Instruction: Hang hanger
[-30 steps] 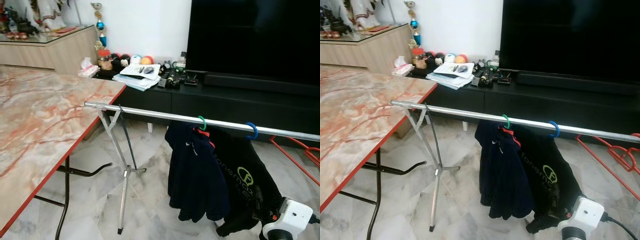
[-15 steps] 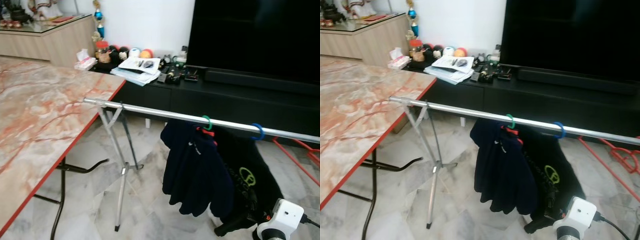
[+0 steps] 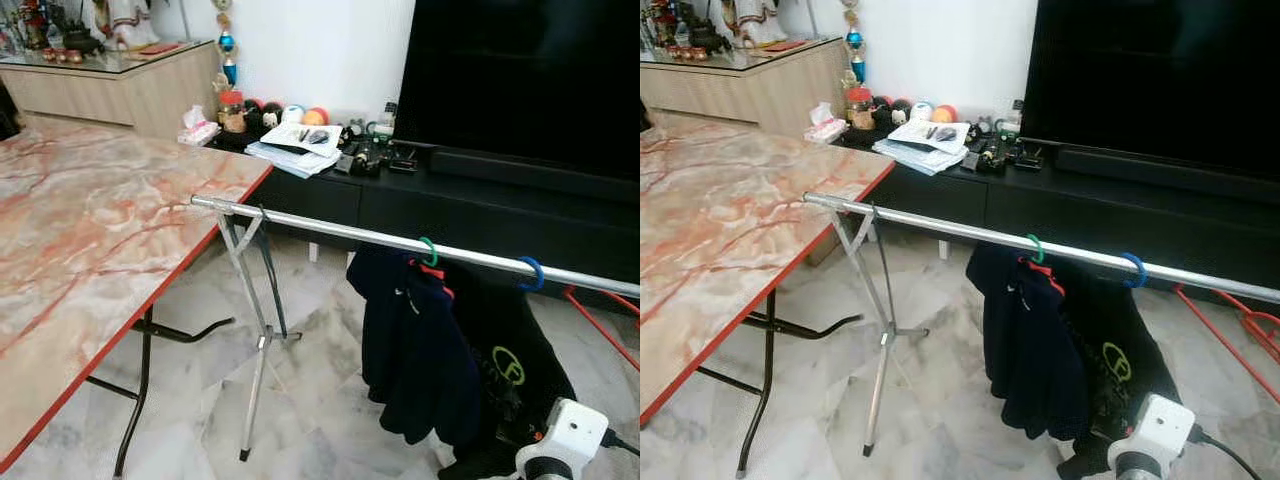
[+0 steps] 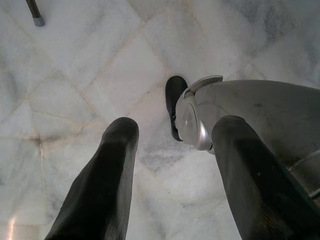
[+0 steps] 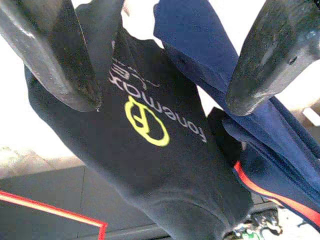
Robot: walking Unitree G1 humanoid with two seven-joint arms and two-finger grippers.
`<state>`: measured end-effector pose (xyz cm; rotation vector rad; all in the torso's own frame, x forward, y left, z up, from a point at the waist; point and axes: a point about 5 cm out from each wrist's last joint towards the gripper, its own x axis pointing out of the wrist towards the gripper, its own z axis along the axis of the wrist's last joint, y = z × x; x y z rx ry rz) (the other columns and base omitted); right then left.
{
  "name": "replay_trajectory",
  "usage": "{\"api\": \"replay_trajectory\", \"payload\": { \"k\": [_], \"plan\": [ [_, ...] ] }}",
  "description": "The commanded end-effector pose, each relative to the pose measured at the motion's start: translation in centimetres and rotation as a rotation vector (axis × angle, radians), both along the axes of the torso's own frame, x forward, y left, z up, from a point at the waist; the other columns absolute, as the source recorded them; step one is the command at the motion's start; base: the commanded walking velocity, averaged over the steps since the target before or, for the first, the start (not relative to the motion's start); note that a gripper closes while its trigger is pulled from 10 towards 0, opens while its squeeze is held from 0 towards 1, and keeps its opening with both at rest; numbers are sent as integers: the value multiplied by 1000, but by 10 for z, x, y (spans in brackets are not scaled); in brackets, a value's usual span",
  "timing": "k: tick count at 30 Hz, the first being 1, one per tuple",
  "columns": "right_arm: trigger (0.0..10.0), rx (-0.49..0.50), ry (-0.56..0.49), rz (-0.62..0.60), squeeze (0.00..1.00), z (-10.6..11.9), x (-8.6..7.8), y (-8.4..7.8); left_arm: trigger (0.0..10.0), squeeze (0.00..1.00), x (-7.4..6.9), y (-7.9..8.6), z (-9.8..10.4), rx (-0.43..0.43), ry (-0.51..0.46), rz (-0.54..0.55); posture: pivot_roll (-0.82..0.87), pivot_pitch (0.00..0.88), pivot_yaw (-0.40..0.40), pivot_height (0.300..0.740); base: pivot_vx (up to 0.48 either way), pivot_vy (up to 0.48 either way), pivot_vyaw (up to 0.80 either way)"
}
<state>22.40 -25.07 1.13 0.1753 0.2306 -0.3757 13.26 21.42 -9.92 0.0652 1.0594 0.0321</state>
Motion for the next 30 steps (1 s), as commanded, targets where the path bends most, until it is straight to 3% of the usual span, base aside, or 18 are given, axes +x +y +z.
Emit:
{"api": "replay_trajectory", "payload": {
  "k": [1, 5, 21, 30],
  "plan": [
    [10000, -14, -2, -15, 0, 1, -1, -4, 10000, 0, -2, -2, -1, 3, 14, -19, 111, 0, -3, 740, 0, -472, 0],
    [10000, -14, 0, -15, 0, 0, -1, -4, 10000, 0, -2, -2, -1, 6, 16, -20, 112, 0, -3, 740, 0, -454, 0],
    [10000, -16, 3, -35, 0, -2, 1, -5, 10000, 0, -2, -1, -1, 4, 22, -4, 116, 11, -3, 740, 0, 0, 0],
    [10000, -12, -8, -4, 0, -3, -3, 3, 10000, 0, -3, -1, -2, 2, 22, 19, 119, 14, -7, 740, 0, 0, 0]
  ]
}}
